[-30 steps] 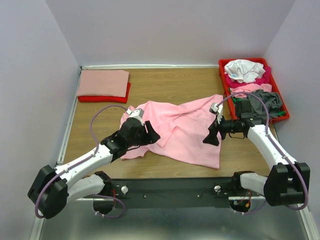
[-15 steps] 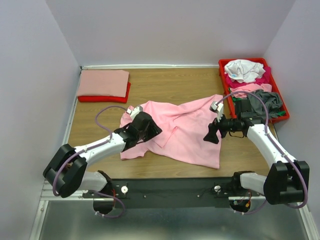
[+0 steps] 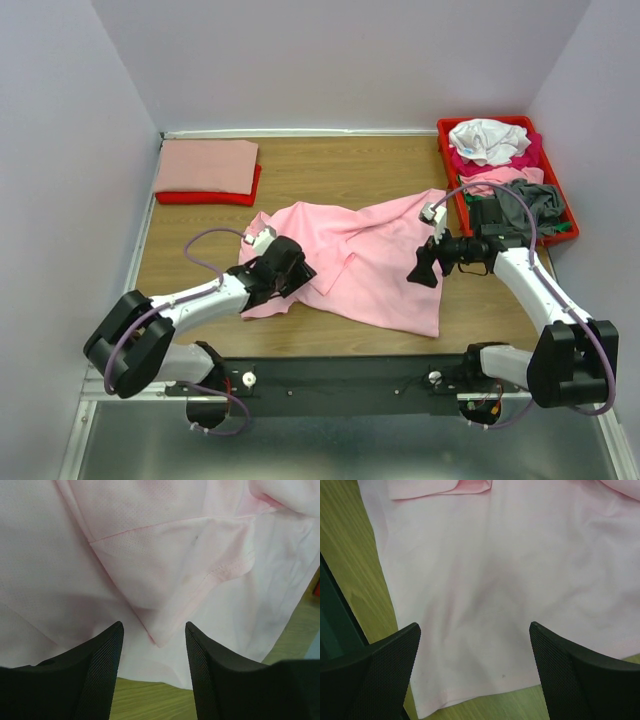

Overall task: Fold and stack the t-shirts
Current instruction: Flatten the tshirt out

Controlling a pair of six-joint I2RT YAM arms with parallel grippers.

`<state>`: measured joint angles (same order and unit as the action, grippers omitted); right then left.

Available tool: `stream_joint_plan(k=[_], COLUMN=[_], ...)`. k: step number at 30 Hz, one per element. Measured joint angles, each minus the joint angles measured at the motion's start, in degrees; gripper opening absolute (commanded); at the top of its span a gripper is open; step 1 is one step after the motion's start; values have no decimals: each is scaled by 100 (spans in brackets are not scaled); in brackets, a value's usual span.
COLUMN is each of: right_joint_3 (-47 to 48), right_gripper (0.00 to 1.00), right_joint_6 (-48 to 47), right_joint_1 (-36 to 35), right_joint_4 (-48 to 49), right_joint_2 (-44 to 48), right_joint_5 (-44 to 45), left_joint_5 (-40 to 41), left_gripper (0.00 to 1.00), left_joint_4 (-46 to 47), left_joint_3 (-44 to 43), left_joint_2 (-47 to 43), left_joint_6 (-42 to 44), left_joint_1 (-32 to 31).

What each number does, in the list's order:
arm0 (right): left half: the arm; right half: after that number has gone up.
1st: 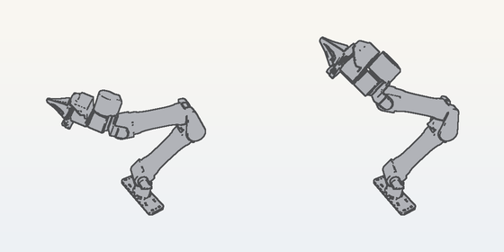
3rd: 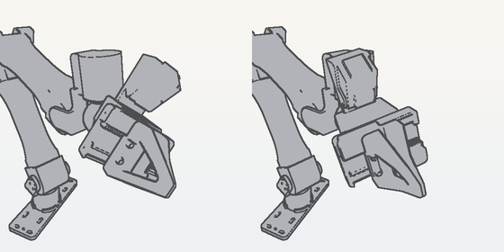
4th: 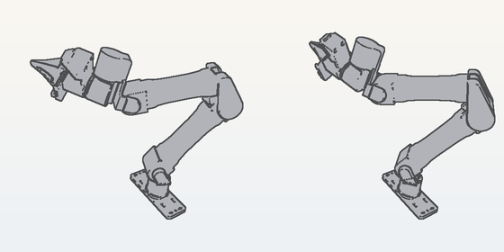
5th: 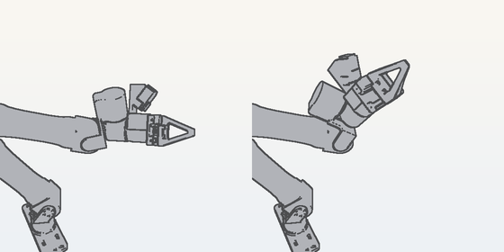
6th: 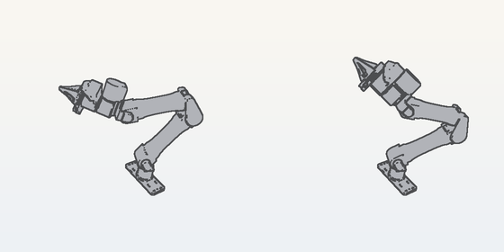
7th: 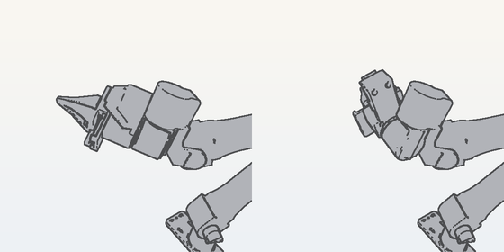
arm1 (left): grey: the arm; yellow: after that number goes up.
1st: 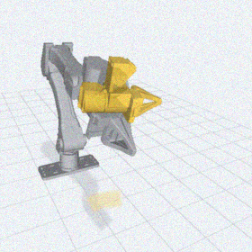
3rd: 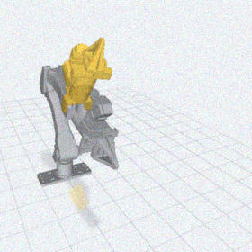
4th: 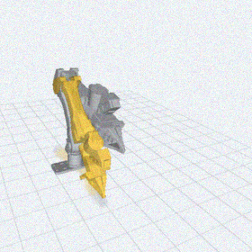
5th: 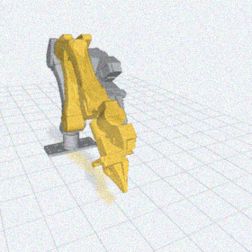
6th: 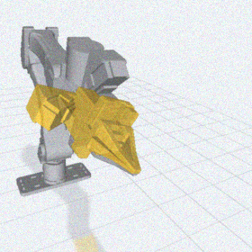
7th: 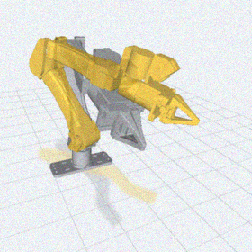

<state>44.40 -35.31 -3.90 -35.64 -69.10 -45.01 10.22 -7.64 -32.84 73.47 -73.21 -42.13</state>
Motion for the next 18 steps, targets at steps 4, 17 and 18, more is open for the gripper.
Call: stream_joint_plan(k=[4, 17, 18], right_joint_3=[0, 0, 0], right_gripper=[96, 96, 96], right_joint_6=[7, 39, 39], right_joint_1=[0, 0, 0], right_joint_4=[0, 2, 0], right_joint_2=[-2, -2, -2], right_joint_5=[0, -2, -2], left_joint_5=[72, 262, 295], left_gripper=[56, 41, 39], left_joint_4=[114, 236, 236], left_joint_3=[-33, -144, -184], left_joint_2=[216, 476, 476], left_joint_6=[-17, 109, 149], left_joint_1=[0, 0, 0])
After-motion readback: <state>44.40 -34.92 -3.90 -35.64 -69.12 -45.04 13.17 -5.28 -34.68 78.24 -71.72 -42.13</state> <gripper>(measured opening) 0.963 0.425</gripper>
